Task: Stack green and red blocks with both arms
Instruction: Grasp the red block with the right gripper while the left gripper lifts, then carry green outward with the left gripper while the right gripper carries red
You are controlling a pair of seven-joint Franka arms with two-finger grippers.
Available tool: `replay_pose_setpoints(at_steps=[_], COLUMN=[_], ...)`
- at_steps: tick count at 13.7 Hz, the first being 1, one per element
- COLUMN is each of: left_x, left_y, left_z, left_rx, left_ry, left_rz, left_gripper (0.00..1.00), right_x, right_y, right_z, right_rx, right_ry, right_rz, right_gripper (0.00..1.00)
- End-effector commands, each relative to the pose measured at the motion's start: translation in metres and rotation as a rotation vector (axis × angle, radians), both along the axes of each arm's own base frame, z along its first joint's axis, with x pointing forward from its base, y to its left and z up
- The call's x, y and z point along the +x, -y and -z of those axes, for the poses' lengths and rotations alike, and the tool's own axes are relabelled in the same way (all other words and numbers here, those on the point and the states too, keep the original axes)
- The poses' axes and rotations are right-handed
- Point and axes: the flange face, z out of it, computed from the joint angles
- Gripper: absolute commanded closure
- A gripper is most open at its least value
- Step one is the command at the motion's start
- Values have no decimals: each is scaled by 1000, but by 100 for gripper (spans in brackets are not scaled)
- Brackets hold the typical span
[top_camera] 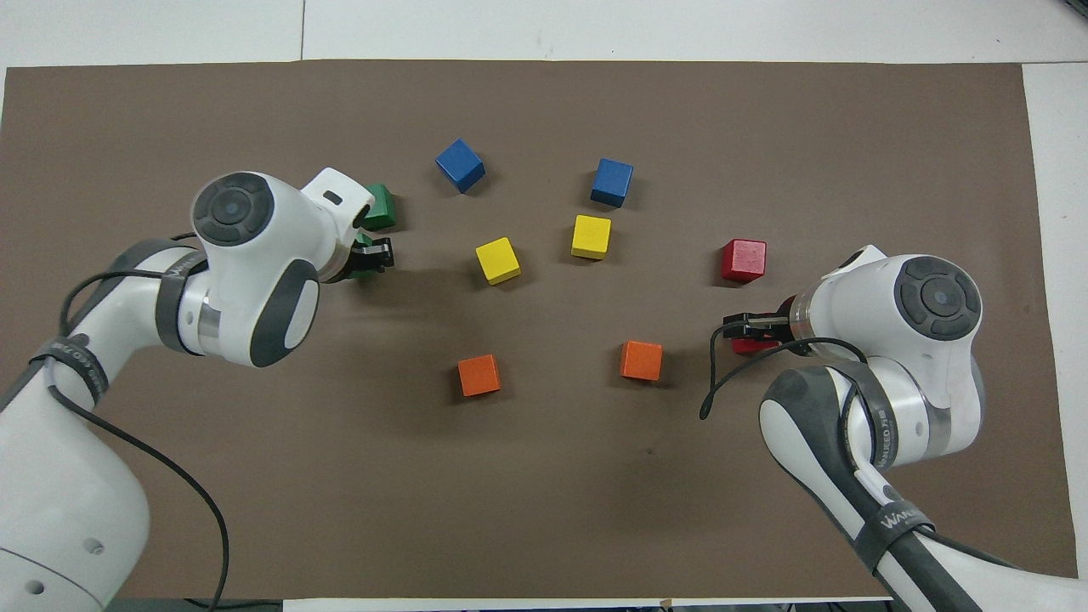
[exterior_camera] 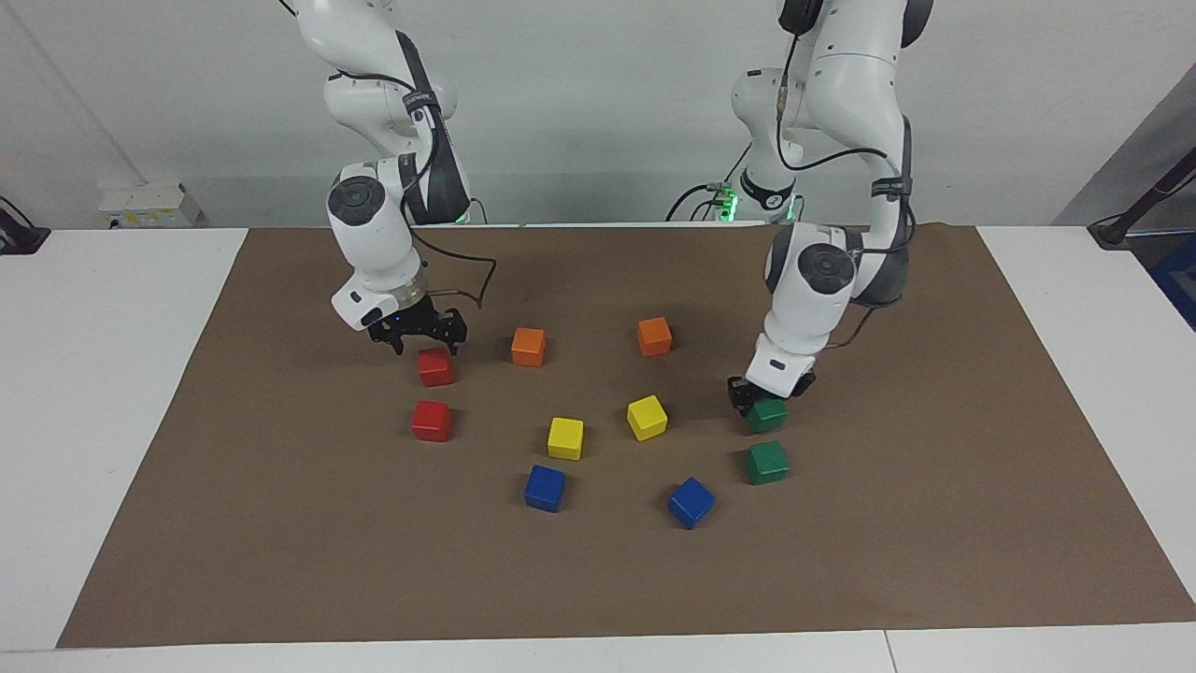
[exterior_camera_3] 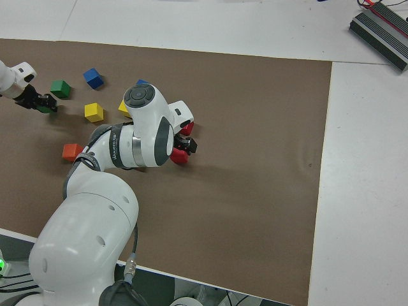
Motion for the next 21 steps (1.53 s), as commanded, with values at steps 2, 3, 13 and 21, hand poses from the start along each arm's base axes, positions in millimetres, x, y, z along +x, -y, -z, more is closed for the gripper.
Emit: replay_pose_setpoints(at_steps=[2,3,13,21], left_x=[22,22,17,0], left_y=[-123,-165,-288,-282], left_z=[-50,-51,12,47], left_rx=[33,33,53,58], left_ry=[-63,-63,28,84], left_rz=[96,130,368,325], left_gripper=[100,100,100,100], right_x=[-5,-6,16,47], right_y=[-8,-11,58,201], right_z=[16,19,-7,-71], right_rx=[13,13,-3,-7], right_ry=[24,26,-38,-29], right_rz=[-33,-28,-44,-104], right_gripper=[0,0,100,100])
